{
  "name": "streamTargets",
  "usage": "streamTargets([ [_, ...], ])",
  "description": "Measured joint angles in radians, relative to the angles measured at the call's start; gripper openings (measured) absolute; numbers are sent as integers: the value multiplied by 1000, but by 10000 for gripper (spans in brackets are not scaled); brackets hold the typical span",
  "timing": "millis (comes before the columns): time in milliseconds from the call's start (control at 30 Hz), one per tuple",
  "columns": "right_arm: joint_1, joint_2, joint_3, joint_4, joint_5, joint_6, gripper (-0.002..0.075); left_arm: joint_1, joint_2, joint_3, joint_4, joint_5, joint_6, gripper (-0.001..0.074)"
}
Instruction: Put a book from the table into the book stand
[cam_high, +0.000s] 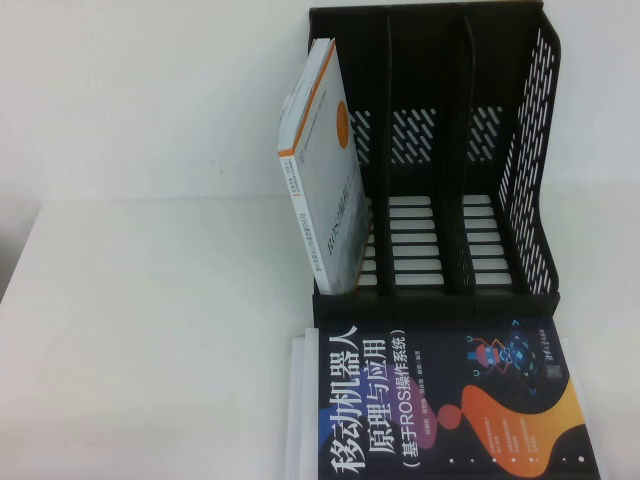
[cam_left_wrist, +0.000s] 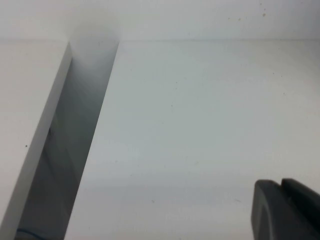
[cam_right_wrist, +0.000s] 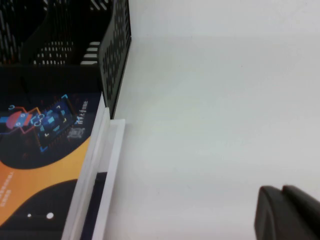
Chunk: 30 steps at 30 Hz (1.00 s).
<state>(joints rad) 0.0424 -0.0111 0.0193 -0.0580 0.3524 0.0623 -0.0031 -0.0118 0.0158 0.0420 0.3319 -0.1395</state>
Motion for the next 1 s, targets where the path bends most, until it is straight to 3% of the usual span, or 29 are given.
streamTargets([
  [800, 0, 0, 0, 2, 0, 0, -1, 0, 0, 0, 11, 0, 1, -4],
  [1000, 0, 0, 9, 2, -140, 0, -1, 0, 0, 6, 14, -107, 1, -4],
])
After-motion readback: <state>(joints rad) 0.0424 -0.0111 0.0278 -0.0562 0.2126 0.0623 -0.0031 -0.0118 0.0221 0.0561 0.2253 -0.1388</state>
